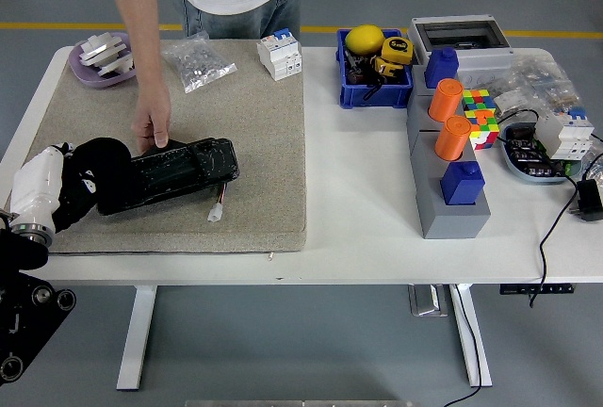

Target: Pick the rag up,wipe the panel,place it on the desk

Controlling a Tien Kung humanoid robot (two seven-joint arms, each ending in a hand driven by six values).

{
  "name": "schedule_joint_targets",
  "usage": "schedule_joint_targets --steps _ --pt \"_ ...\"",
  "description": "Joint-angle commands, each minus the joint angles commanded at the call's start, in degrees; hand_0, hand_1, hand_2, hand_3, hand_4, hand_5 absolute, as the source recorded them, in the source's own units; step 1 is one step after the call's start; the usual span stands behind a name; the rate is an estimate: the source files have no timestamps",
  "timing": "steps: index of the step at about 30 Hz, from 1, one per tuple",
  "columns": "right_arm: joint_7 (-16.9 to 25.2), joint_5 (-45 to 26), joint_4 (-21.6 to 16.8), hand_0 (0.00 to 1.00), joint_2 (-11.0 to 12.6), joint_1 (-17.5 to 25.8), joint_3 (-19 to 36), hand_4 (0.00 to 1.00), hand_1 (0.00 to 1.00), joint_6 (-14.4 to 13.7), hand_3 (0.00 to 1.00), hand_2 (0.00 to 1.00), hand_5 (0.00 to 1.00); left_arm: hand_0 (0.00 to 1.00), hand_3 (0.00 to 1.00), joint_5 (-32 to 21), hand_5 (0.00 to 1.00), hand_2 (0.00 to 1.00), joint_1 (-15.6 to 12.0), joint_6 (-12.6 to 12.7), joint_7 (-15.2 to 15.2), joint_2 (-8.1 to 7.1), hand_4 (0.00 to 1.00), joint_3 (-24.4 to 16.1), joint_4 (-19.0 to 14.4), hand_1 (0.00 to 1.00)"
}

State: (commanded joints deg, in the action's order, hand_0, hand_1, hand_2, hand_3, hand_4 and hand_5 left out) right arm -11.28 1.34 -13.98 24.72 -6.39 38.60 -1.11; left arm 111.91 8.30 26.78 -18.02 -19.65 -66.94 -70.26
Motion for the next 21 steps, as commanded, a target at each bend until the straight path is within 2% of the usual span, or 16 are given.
schedule_joint_targets --steps 7,12,16,21 --pt "-0.1 0.17 0.05 0.755 -0.12 0.05 0.16 0.998 0.305 0.24 0.632 0.662 0.561 0.248 0.443 -0.25 0.002 0.577 0.6 0.13 0.04 0.46 0.002 0.84 -0.77 0.45" --pt "-0.13 0.08 0.05 0.755 -0.1 -0.05 0.15 0.998 0.306 0.27 0.632 0.662 0.562 0.248 0.444 -1.03 0.002 0.578 3.13 0.16 -0.04 1.47 0.002 3.99 -1.05 0.449" --pt "-0.07 0.02 0.0 0.756 -0.13 -0.26 0.03 0.998 0.305 0.29 0.632 0.662 0.562 0.25 0.449 -2.28 0.002 0.576 6.54 0.19 0.01 2.96 0.002 8.37 -0.19 0.451" --pt "0.01 0.11 -0.09 0.755 0.0 -0.62 -0.02 0.998 0.306 0.23 0.633 0.662 0.563 0.252 0.452 -3.8 0.002 0.575 9.62 0.48 -0.01 3.48 0.002 16.24 -0.21 0.452"
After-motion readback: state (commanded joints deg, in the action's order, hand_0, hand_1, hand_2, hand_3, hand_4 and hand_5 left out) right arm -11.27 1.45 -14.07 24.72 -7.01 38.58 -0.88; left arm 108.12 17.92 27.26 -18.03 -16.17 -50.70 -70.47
